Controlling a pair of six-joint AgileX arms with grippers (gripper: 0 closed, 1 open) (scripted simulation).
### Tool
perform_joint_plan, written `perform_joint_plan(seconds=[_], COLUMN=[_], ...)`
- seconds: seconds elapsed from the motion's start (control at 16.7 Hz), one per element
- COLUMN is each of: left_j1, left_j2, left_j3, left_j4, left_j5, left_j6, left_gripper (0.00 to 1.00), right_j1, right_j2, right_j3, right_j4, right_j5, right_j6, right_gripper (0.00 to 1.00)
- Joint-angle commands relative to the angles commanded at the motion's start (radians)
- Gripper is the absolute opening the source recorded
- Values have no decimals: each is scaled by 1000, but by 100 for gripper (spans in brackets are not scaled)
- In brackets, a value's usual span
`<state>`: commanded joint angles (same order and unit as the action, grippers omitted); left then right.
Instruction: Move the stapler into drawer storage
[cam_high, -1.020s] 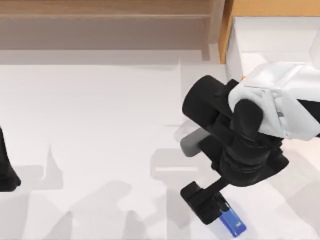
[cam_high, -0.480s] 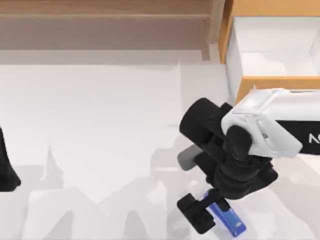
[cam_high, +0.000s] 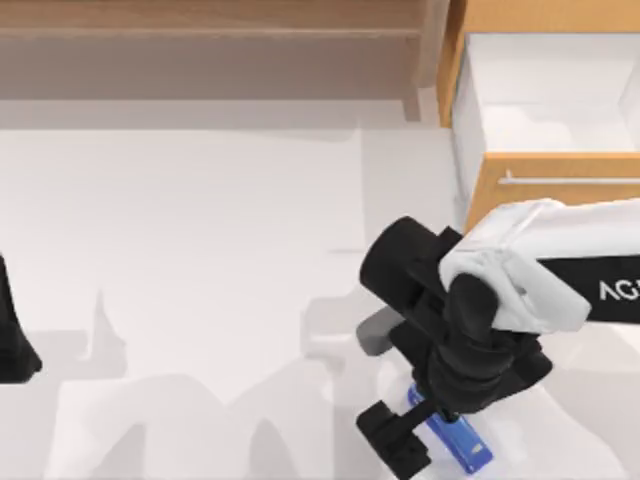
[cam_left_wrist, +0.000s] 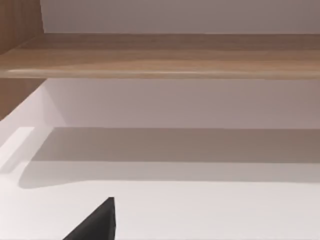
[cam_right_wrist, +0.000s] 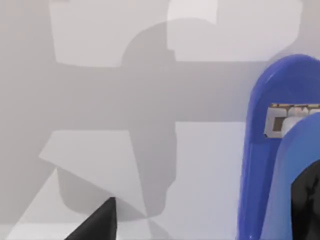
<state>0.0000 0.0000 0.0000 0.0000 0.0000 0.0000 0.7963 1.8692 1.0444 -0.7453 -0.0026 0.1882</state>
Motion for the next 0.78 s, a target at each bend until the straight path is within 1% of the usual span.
perform_joint_plan(seconds=[0.72, 0.78], left_j1=[0, 0], left_j2=[0, 0], left_j3=[0, 0], left_j4=[0, 0], left_j5=[0, 0], left_j6=[0, 0], left_gripper=[100, 100], right_j1=[0, 0], right_j2=[0, 0], right_j3=[0, 0], right_j4=[0, 0], right_j5=[0, 0], right_j6=[0, 0], right_gripper=[2, 0])
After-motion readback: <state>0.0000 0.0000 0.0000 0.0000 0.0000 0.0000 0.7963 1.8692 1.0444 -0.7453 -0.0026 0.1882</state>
